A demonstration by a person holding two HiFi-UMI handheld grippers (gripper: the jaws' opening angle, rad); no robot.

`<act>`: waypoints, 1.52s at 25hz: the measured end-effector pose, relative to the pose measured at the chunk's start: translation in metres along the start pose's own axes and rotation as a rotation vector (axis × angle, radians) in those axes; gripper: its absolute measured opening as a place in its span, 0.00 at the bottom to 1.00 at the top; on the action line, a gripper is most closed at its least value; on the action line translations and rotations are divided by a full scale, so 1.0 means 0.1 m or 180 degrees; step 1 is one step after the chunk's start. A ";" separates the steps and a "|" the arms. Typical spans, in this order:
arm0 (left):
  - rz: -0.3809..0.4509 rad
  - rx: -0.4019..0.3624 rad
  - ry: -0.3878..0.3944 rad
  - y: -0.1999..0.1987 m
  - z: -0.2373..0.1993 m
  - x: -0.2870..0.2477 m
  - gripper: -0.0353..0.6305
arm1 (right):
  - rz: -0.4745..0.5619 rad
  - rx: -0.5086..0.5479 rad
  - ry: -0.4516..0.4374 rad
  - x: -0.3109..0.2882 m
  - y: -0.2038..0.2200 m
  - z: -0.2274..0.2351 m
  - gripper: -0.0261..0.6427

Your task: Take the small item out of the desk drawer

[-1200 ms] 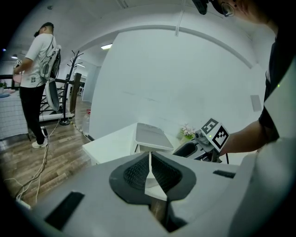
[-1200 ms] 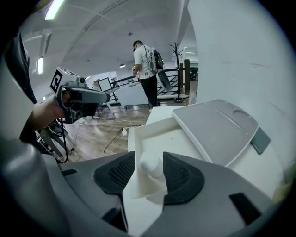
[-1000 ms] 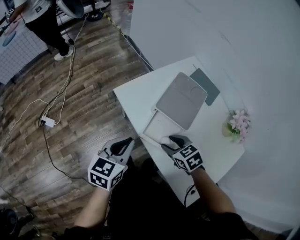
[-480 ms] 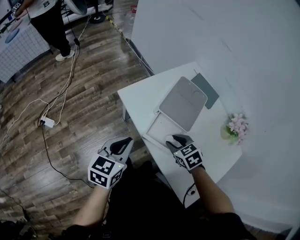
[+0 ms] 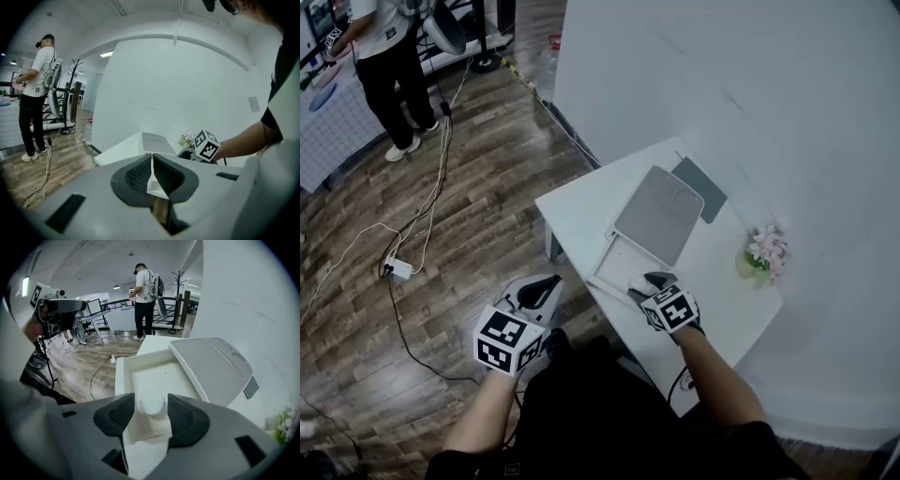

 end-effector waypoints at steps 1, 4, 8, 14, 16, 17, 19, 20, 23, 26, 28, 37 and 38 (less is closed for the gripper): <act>0.0004 -0.0018 0.0017 -0.01 0.01 0.00 0.09 | -0.0030 -0.0005 0.0038 -0.02 0.01 0.01 0.36; 0.0003 -0.0028 0.0064 -0.01 0.05 0.00 0.09 | -0.0099 -0.0043 0.0129 -0.08 0.04 0.06 0.36; -0.0045 0.0011 0.0102 0.07 0.11 -0.03 0.09 | -0.0124 -0.0043 0.0073 -0.11 0.06 0.06 0.30; -0.0063 -0.0048 0.0111 -0.02 0.22 -0.05 0.09 | 0.0068 0.0032 0.0000 0.05 -0.01 0.07 0.27; -0.0087 -0.0145 0.0079 -0.06 0.29 -0.06 0.09 | 0.0259 0.0031 0.0011 0.20 -0.04 0.10 0.26; -0.0104 -0.0189 0.0060 -0.08 0.31 -0.06 0.09 | 0.0356 0.0043 0.0019 0.28 -0.05 0.11 0.26; -0.0135 -0.0247 0.0025 -0.13 0.37 -0.09 0.09 | 0.0562 0.0039 0.0027 0.46 -0.08 0.15 0.26; -0.0138 -0.0264 0.0009 -0.17 0.39 -0.10 0.09 | 0.0672 0.0005 0.0027 0.56 -0.08 0.18 0.26; -0.0097 -0.0330 -0.0036 -0.33 0.51 -0.15 0.09 | 0.0996 -0.0175 0.0031 0.84 -0.03 0.31 0.26; -0.0055 -0.0433 -0.0038 -0.48 0.65 -0.19 0.09 | 0.1249 -0.0203 0.0127 1.10 0.05 0.36 0.26; -0.0005 -0.0468 -0.0015 -0.59 0.74 -0.21 0.09 | 0.1408 -0.0178 0.0199 1.28 0.08 0.35 0.26; 0.0264 -0.0617 0.0164 -1.02 1.19 -0.39 0.09 | 0.2265 -0.0101 0.0369 2.11 0.14 0.35 0.26; 0.0294 -0.0616 0.0179 -1.07 1.22 -0.40 0.09 | 0.2346 -0.0100 0.0359 2.19 0.13 0.34 0.26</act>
Point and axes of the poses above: the fingertips, and each gripper's own axes: x backward along the fingers, z to its right, y out of its underside, the point moved 10 cm from there along x, backward along the fingers, and after that the axes turned 4 degrees about -y, right-handed, at the moved point
